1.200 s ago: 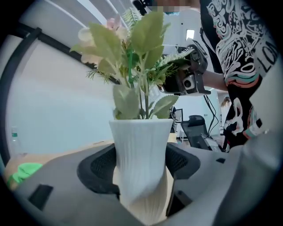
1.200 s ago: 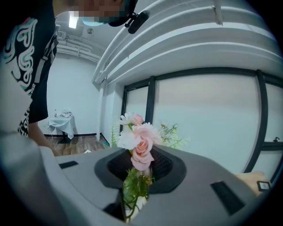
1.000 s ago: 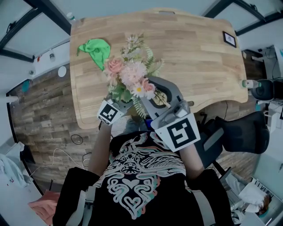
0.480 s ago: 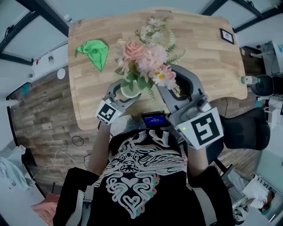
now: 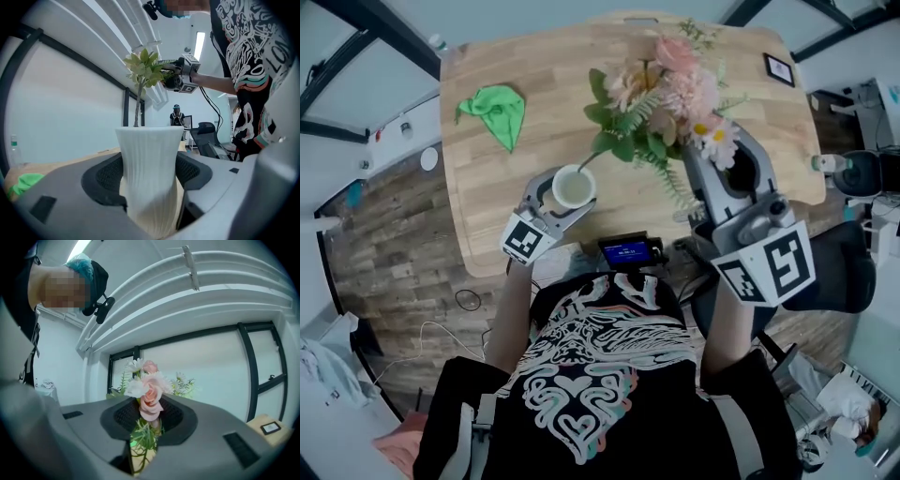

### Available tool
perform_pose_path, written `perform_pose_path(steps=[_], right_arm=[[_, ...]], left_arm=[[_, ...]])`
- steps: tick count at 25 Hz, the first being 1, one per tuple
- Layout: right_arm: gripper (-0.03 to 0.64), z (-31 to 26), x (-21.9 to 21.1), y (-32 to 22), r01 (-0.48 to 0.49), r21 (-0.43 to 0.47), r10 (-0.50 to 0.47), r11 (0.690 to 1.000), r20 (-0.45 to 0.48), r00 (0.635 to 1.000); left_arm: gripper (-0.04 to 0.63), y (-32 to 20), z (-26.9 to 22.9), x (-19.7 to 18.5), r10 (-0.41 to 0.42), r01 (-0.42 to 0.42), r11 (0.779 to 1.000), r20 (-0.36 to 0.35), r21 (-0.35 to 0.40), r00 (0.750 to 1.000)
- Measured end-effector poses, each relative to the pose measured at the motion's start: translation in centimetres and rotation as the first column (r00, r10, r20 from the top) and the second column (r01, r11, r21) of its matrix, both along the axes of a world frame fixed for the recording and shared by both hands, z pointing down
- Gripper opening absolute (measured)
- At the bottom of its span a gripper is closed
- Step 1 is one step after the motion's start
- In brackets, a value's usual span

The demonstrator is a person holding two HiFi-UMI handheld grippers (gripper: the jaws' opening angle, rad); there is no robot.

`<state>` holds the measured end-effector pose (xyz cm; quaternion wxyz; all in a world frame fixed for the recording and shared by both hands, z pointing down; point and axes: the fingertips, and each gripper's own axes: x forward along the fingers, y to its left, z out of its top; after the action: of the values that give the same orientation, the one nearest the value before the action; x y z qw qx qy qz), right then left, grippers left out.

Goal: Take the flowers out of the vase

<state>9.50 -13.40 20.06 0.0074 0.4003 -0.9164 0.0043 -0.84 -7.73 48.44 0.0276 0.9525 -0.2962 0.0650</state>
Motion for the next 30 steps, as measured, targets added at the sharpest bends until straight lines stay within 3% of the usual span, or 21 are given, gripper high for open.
perform_pose_path(steps=[8, 14, 23, 30], right_arm=[[0.089, 0.2, 2.6, -0.9, -0.078, 0.034, 0.08, 0.996, -0.063, 0.995], [0.089, 4.0, 3.0, -1.7, -0.103, -0.022, 0.099, 0.994, -0.133, 0.986], [0.09, 12.9, 3.1, -1.3, -0.107, -0.229, 0.055, 0.968, -0.22, 0.974], [0.09, 19.8, 2.5, -1.5, -0.097, -0.416, 0.006, 0.904, -0.215, 0.976]], left_arm=[[0.33, 0.1, -0.1, 0.1, -0.002, 0.002, 1.0, -0.005, -0.008, 1.0], [0.331, 0.0, -0.1, 0.0, -0.01, 0.01, 1.0, -0.003, -0.018, 1.0], [0.331, 0.0, 0.0, 0.0, -0.007, 0.007, 1.0, -0.002, -0.01, 1.0], [0.33, 0.0, -0.1, 0.0, -0.008, 0.008, 1.0, -0.003, -0.02, 1.0]])
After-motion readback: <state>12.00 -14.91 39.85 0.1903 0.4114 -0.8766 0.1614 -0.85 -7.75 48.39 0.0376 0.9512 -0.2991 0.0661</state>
